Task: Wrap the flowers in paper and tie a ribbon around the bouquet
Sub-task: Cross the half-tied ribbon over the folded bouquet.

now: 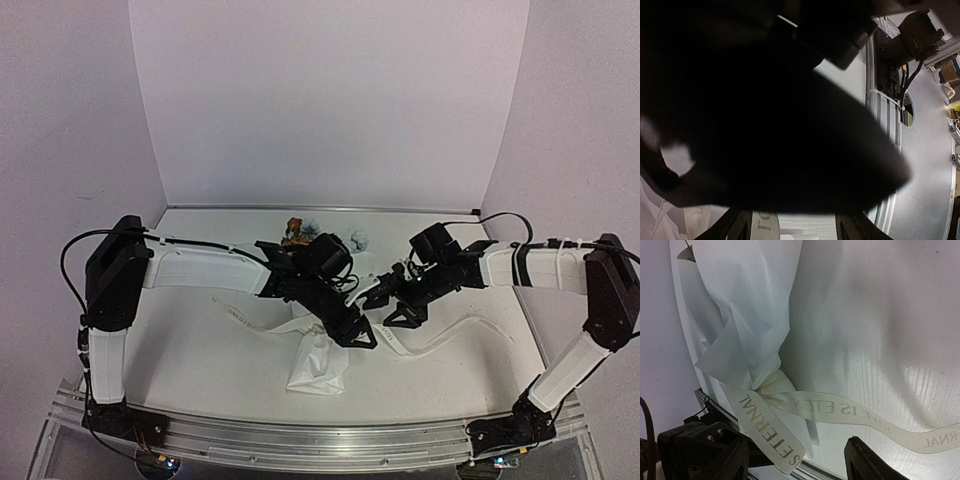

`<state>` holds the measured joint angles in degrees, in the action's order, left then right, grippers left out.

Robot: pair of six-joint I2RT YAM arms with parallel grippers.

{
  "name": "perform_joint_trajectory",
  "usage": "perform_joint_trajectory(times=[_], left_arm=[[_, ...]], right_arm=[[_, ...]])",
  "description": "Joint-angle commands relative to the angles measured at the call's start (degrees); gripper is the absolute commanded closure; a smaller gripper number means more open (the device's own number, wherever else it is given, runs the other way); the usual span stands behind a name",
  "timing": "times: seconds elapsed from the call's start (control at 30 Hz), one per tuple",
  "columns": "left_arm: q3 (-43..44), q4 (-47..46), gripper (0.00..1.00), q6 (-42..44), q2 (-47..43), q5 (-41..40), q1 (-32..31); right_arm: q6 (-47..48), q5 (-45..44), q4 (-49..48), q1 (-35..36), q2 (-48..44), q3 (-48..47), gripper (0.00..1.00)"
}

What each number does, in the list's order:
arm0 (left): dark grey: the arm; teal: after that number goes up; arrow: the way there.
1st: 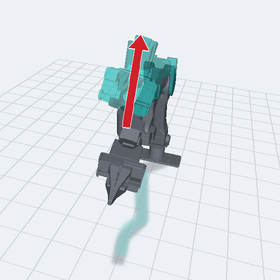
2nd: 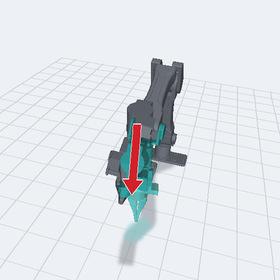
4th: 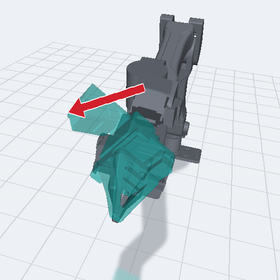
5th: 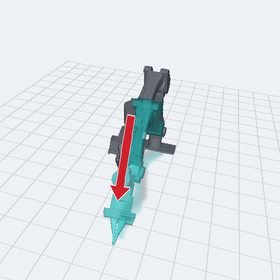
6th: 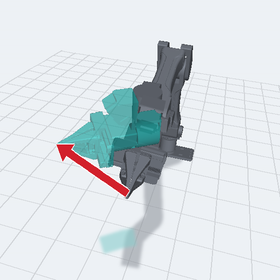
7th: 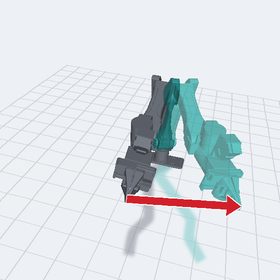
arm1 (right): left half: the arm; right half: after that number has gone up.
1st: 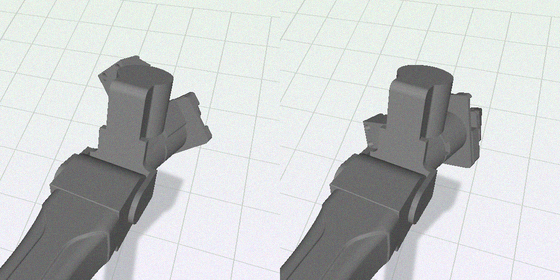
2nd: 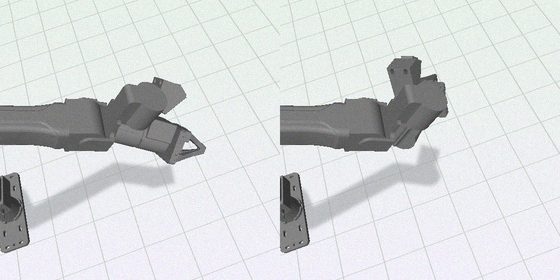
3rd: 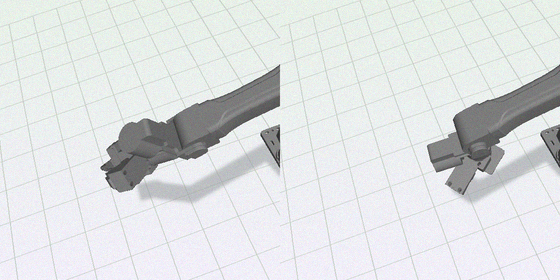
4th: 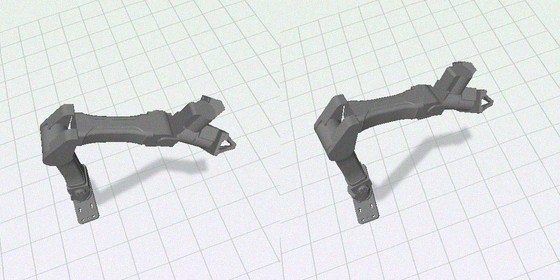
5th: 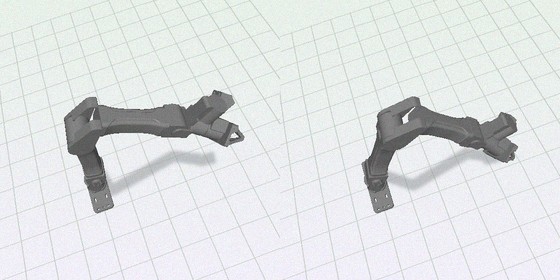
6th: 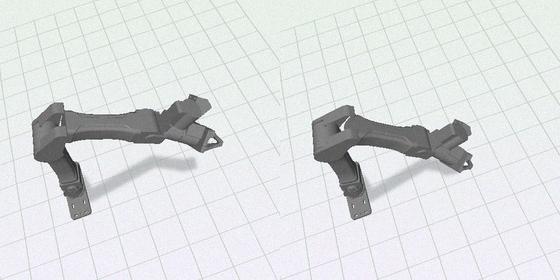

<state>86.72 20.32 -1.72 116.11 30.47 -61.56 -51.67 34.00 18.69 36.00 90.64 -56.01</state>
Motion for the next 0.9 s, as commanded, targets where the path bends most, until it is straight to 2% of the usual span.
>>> perform_joint_trajectory(times=[0.0, 0.13, 0.27, 0.4, 0.47, 0.67, 0.87], left_arm=[[-0.2, -1.4, 0.42, 1.6, -2.5, 1.1, -0.6], [-1.5, -1.6, 0.41, 1.6, -5.1, 1.4, -0.6], [-3.7, -2.4, 0.36, 1.6, -9.0, 2.6, -0.6], [-6.0, -4.0, 0.34, 0.2, -13.3, 2.8, -0.1], [-7.4, -5.3, 0.34, -1.8, -15.5, 2.5, 0.7], [-13.2, -11.6, 0.36, -9.3, -21.2, -0.4, 6.1], [-16.9, -12.4, 0.37, -11.0, -24.3, -2.0, 8.7]], right_arm=[[-2.1, 4.6, -6.3, 1.3, 0.0, -2.5, 0.32], [0.2, -3.2, -2.6, 1.2, -4.2, 1.2, 0.3], [3.6, -16.4, 4.2, 1.2, -10.5, 5.6, 0.26], [4.4, -33.6, 18.4, 0.3, -16.1, 7.2, 0.21], [2.7, -38.5, 23.7, -1.2, -17.2, 8.3, 0.2], [-0.6, -44.6, 24.8, -7.0, -16.7, 10.7, 0.22], [-3.9, -44.8, 21.7, -17.6, -11.1, 10.0, 0.22]])
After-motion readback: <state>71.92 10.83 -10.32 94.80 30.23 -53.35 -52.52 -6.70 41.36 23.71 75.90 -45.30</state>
